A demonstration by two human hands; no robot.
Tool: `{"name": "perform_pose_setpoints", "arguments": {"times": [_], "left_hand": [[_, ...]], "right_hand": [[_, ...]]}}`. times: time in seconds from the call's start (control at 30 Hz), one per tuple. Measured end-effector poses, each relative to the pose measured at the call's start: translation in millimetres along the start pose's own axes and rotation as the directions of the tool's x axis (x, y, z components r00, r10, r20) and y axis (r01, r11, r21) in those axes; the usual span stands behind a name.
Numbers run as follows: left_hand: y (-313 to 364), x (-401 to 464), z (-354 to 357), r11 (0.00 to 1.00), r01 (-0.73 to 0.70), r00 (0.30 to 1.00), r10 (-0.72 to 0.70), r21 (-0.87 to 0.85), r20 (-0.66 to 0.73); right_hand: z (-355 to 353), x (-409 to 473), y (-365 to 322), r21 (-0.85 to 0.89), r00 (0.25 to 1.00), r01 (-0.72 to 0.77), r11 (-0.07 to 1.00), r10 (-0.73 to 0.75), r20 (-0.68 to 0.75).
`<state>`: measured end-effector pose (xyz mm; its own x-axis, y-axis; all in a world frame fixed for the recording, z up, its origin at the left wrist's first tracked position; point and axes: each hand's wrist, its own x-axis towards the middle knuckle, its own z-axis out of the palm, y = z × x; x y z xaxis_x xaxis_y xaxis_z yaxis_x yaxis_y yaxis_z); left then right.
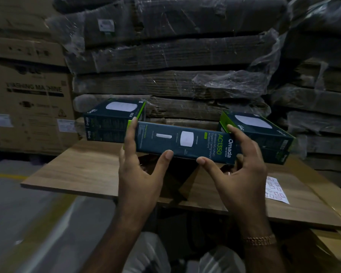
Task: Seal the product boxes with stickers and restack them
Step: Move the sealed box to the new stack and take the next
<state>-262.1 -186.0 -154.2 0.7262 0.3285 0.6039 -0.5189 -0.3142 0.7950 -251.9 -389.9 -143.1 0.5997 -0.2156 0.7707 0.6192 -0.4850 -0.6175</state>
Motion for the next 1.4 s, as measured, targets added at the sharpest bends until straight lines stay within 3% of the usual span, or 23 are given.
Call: {"name": "perform_pose_setpoints", "arguments": {"times": [0.27,0.8,1.13,1.27,1.4], "left_hand": [[1,19,1,0.999,-0.026,1.0,0.026,0.033,-0.006],[2,24,15,1.0,-0.001,1.0,0.001,0.008,-0.016],[-6,16,11,0.999,-0.045,0.999,0.045,0.013,0.012],[-12,15,11,0.988,0.097,0.995,-0.092,-0.12,0.046],[-21,9,19,0.956,0.235,0.972,-0.235,-0.174,0.019]], "right_hand": [[9,16,-8,-0.114,0.992,0.109,0.988,-0.115,-0.048],[11,18,-13,-0.108,0.994,0.029,0.994,-0.04,-0.098],[8,15,-5,-0.125,0.998,0.046,0.991,-0.05,-0.031],[1,12,7,-0.151,0.995,0.04,0.988,-0.026,0.094],[4,0,18,-0.191,0.991,0.052,0.98,-0.028,0.128]]}}
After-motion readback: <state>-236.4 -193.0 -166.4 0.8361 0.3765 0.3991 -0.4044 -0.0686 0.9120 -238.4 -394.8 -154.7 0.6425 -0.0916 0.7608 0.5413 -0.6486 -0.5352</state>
